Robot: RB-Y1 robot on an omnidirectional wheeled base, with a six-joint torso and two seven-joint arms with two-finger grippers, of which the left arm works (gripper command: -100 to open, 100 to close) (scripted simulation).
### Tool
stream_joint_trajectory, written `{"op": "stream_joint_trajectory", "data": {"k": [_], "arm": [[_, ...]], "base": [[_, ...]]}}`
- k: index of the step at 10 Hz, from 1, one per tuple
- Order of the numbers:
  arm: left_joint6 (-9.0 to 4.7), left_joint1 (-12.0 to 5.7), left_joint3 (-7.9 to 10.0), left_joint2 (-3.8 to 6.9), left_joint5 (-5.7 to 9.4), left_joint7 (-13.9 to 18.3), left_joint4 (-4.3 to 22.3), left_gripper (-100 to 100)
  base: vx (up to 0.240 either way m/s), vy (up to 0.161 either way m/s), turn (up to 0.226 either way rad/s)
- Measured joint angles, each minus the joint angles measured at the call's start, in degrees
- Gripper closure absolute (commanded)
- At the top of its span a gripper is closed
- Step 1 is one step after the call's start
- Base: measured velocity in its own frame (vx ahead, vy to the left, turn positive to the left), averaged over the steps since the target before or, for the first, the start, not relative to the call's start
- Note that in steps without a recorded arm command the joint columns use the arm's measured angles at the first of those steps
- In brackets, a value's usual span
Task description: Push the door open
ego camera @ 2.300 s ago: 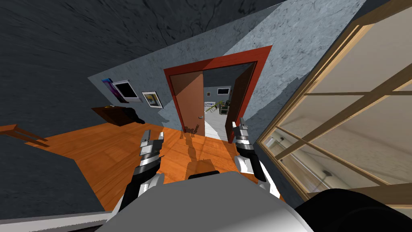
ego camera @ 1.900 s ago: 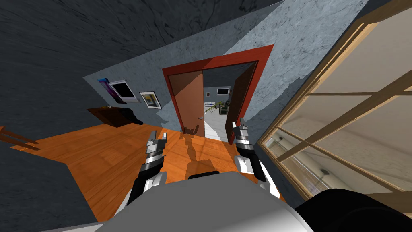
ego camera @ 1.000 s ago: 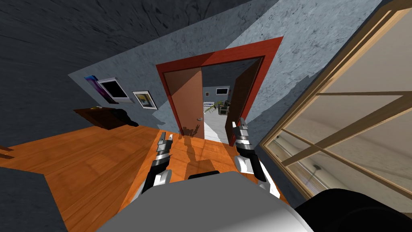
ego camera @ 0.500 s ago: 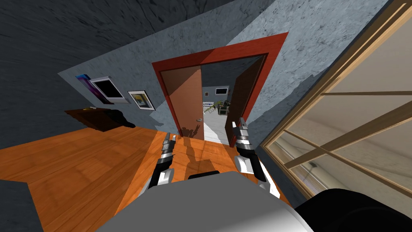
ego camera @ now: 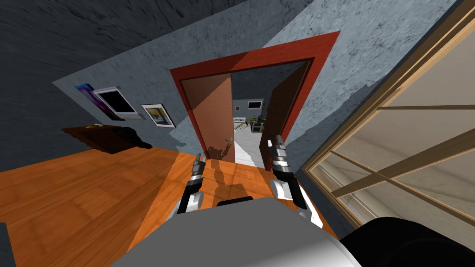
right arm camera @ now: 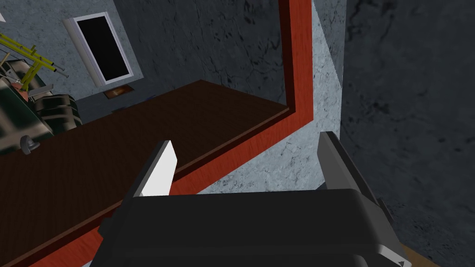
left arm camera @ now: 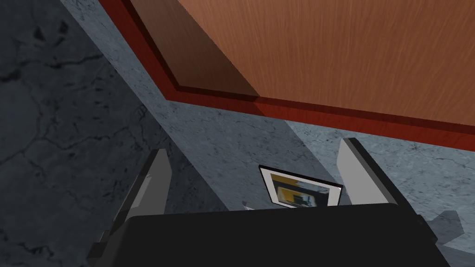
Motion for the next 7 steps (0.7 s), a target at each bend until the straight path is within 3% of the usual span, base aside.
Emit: {"op": "stream_joint_trajectory", "data": {"k": [7], "arm": [[-1.93, -4.89, -1.83, 0.35, -0.04, -0.14, 11.41, -100]], "base": [[0.099, 0.016, -0.034]]}}
